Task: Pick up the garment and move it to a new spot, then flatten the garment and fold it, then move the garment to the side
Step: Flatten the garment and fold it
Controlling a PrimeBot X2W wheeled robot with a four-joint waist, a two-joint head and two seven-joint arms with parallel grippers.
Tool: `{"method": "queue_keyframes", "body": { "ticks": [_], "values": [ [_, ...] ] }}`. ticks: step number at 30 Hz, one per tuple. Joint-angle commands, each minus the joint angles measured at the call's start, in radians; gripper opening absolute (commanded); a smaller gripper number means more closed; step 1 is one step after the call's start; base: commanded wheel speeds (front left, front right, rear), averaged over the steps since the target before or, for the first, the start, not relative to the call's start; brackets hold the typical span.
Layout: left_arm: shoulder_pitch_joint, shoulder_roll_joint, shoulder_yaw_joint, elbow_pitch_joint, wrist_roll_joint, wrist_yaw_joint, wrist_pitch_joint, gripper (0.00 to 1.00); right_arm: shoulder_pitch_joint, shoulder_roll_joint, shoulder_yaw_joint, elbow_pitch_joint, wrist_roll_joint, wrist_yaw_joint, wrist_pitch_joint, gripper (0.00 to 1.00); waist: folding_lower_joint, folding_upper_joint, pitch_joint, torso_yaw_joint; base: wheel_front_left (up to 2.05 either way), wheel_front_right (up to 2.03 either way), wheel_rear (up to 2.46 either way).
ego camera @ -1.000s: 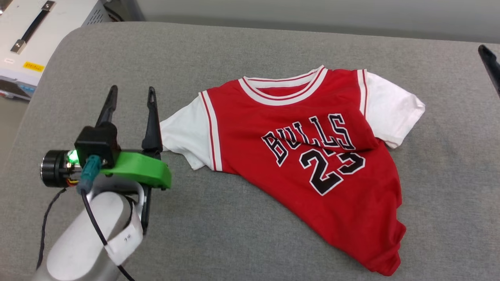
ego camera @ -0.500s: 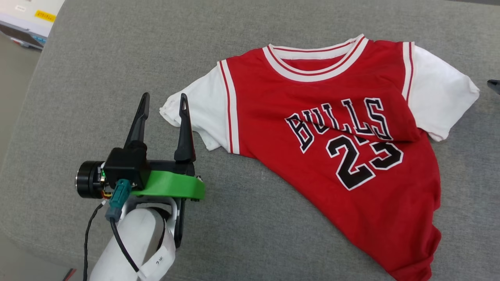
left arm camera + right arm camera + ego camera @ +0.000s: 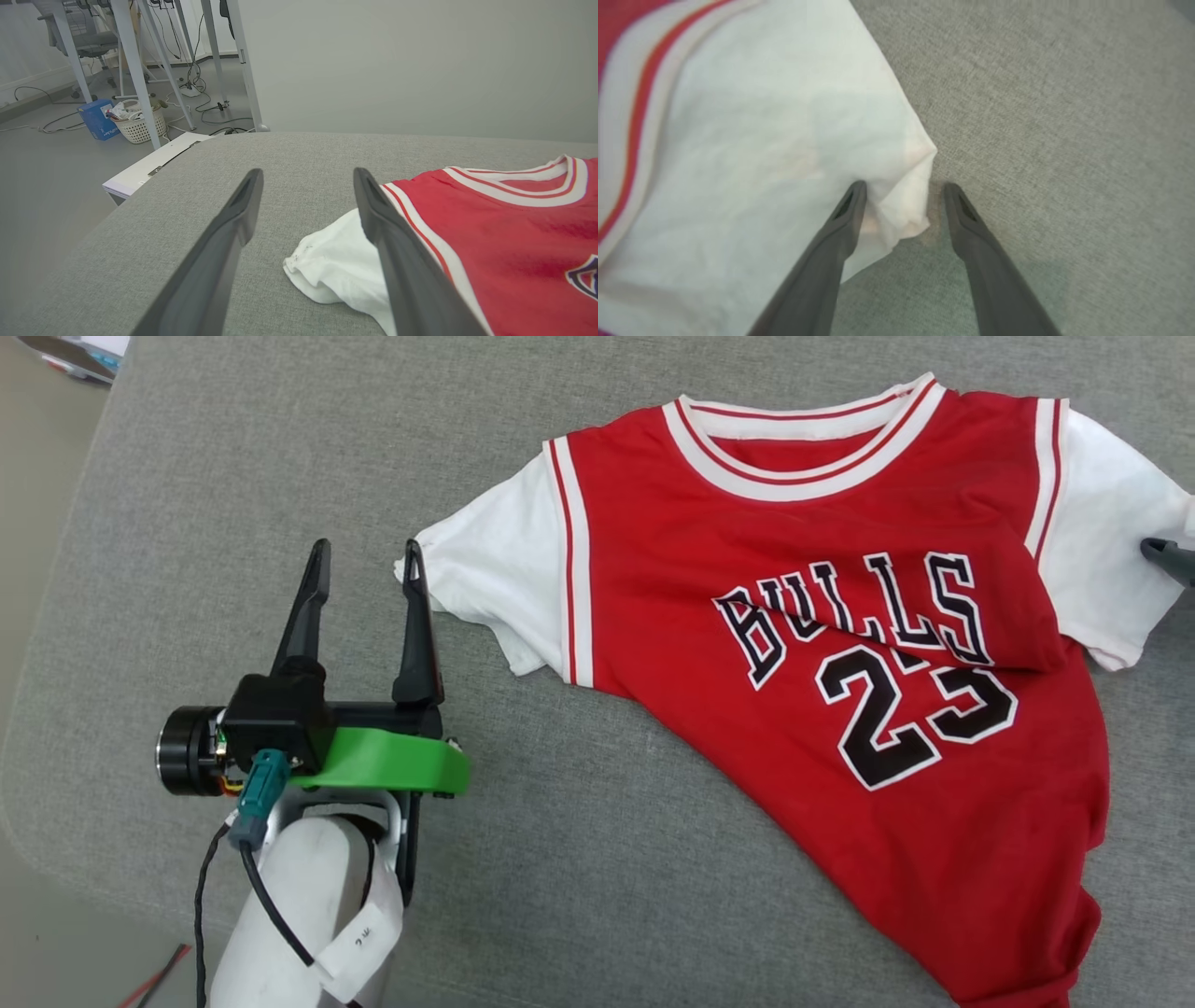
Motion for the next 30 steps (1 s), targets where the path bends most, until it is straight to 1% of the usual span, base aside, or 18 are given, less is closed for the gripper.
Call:
{"method": "queue_keyframes", "body": {
  "ticks": [1,4,6,9,10,11,15,18,21,24,27,28,30],
  "values": [
    [0.011,-0.007,0.016,0.008,0.013,-0.012,-0.006,1.00,0.034,0.022,0.033,0.021,0.009,0.000,-0.029,0.00,0.0000,0.0000,-0.018,-0.018,0.00,0.00,0.00],
    [0.010,-0.006,0.046,0.023,0.026,-0.032,-0.006,1.00,0.018,0.019,0.027,0.017,0.019,0.000,-0.122,0.00,0.0000,0.0000,-0.043,-0.037,0.00,0.00,0.00],
    [0.007,0.004,0.068,0.037,0.034,-0.048,-0.006,1.00,0.008,0.013,0.024,0.006,0.022,0.000,-0.187,0.00,0.0000,0.0000,-0.068,-0.054,0.00,0.00,0.00],
    [-0.016,0.032,0.097,0.061,0.039,-0.083,-0.006,1.00,0.003,-0.024,0.028,-0.027,0.020,0.000,-0.269,0.00,0.0000,0.0000,-0.105,-0.078,0.00,0.00,0.00],
    [-0.026,0.040,0.104,0.068,0.036,-0.097,-0.006,1.00,0.005,-0.036,0.029,-0.039,0.024,0.000,-0.288,0.00,0.0000,0.0000,-0.114,-0.085,0.00,0.00,0.00],
    [-0.038,0.052,0.108,0.091,0.027,-0.122,-0.006,1.00,0.009,-0.051,0.027,-0.053,0.035,0.000,-0.307,0.00,0.0000,0.0000,-0.124,-0.093,0.00,0.00,0.00],
    [-0.128,0.112,0.125,0.165,-0.001,-0.190,-0.006,1.00,0.037,-0.111,0.030,-0.116,0.065,0.000,-0.339,0.00,0.0000,0.0000,-0.144,-0.126,0.00,0.00,0.00],
    [-0.206,0.155,0.099,0.202,-0.007,-0.221,0.039,1.00,0.065,-0.139,0.029,-0.151,0.083,0.000,-0.353,0.00,0.0000,0.0000,-0.147,-0.148,0.00,0.00,0.00],
    [-0.298,0.197,0.049,0.233,-0.031,-0.241,0.146,1.00,0.098,-0.154,0.020,-0.175,0.096,0.000,-0.367,0.00,0.0000,0.0000,-0.144,-0.169,0.00,0.00,0.00],
    [-0.399,0.243,-0.024,0.278,-0.086,-0.249,0.276,1.00,0.123,-0.154,0.015,-0.195,0.105,0.000,-0.368,0.00,0.0000,0.0000,-0.136,-0.188,0.00,0.00,0.00],
    [-0.501,0.306,-0.156,0.330,-0.212,-0.250,0.461,1.00,0.137,-0.145,0.005,-0.212,0.104,0.000,-0.371,0.00,0.0000,0.0000,-0.122,-0.210,0.00,0.00,0.00],
    [-0.533,0.327,-0.197,0.351,-0.268,-0.250,0.537,1.00,0.140,-0.142,0.003,-0.217,0.103,0.000,-0.366,0.00,0.0000,0.0000,-0.116,-0.217,0.00,0.00,0.00],
    [-0.589,0.358,-0.253,0.387,-0.372,-0.250,0.668,1.00,0.142,-0.135,-0.001,-0.228,0.101,0.000,-0.359,0.00,0.0000,0.0000,-0.104,-0.229,0.00,0.00,0.00]
  ]
}}
